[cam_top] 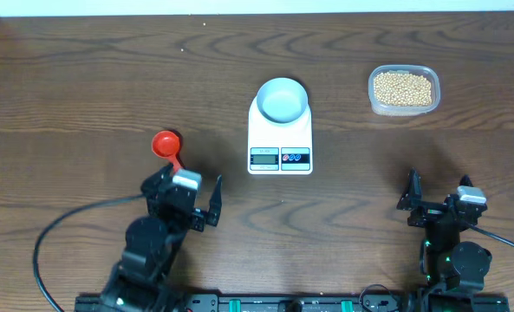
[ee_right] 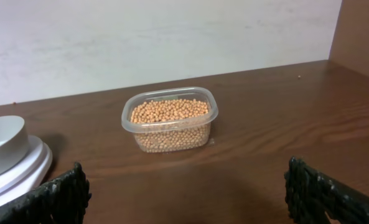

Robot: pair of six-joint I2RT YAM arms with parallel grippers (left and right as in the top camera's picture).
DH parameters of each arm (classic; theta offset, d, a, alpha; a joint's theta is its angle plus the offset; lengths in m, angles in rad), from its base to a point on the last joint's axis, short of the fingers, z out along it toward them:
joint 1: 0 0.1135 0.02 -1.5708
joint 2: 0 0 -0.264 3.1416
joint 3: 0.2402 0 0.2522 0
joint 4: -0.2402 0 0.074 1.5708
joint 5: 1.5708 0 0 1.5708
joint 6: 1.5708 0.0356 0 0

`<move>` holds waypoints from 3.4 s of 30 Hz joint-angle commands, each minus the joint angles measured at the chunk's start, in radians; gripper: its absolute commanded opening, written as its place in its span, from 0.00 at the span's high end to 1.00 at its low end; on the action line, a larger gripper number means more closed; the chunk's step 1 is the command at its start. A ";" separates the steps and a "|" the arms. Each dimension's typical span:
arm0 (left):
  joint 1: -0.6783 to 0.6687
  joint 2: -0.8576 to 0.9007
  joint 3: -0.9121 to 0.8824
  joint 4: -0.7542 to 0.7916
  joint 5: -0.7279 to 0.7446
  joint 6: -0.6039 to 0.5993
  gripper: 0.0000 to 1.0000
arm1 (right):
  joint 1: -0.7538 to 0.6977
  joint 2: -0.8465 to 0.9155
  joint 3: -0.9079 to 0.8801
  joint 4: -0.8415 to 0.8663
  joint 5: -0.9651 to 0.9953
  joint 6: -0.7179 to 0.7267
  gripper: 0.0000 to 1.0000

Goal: Scoop item into bowl and weigh 50g on scale
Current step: 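Reach the left gripper to the red scoop and grasp its bowl, then lift the red scoop with the left gripper toward the scale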

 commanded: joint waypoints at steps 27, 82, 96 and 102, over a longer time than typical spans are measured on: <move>0.440 1.019 0.904 -0.555 0.435 0.007 0.02 | 0.010 -0.005 -0.002 -0.005 0.004 -0.013 0.01; 0.579 1.544 0.812 -0.354 0.222 -0.117 0.81 | 0.010 -0.005 -0.002 -0.005 0.004 -0.013 0.01; 0.579 1.547 0.785 -0.315 0.222 -0.145 0.93 | 0.010 -0.005 -0.002 -0.005 0.004 -0.013 0.01; 0.579 1.489 0.802 -0.316 0.329 -0.188 0.92 | 0.010 -0.005 -0.002 -0.005 0.004 -0.013 0.01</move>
